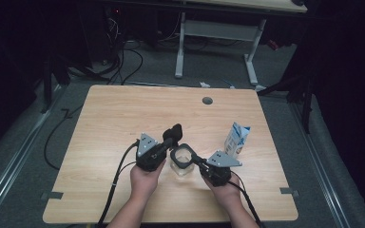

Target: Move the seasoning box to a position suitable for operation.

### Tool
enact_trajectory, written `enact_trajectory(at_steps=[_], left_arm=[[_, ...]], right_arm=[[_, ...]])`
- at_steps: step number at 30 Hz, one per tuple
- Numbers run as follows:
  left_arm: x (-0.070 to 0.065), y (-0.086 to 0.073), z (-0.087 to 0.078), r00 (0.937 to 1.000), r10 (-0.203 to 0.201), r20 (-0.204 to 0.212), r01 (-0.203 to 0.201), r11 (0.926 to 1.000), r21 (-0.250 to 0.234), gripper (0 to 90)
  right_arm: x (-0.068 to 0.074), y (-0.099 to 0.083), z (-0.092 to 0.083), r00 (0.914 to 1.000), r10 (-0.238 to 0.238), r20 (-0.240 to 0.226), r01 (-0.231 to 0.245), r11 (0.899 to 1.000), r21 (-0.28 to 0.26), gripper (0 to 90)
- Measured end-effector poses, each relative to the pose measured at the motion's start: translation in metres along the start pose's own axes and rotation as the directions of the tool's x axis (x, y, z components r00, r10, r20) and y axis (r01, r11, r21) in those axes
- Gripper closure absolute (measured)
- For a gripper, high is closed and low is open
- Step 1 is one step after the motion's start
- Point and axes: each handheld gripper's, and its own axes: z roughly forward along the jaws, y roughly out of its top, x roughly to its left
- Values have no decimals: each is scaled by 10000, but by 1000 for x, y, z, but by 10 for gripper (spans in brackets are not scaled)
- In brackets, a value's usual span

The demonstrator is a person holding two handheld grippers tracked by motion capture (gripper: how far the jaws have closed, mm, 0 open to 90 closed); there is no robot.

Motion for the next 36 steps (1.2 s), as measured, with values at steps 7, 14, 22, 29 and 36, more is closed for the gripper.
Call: enact_trajectory(at_steps=[7, 14, 22, 29, 36], left_arm=[[1, -1, -1, 9999, -8, 106, 8, 10000, 31, 898], [3, -16, -23, 9995, 291, 99, -290, 9996, -66, 899], [24, -35, -11, 9996, -7, -289, 26, 9977, 678, 900], [30, -42, 3, 9996, -205, -211, 227, 9935, 1117, 900], [26, -46, 16, 9994, -147, 323, 96, 9882, 1527, 900]], right_arm=[[0, 0, 0, 10000, -13, -13, 13, 10000, -6, 900], [-2, 2, -5, 10000, -53, 33, 53, 9998, -212, 897], [-13, -1, -13, 9979, 142, 638, -135, 9998, -108, 900], [-12, -17, -14, 9977, 259, 627, -290, 9983, 503, 900], [-3, -25, -4, 9992, 74, 403, -115, 9945, 1036, 900]])
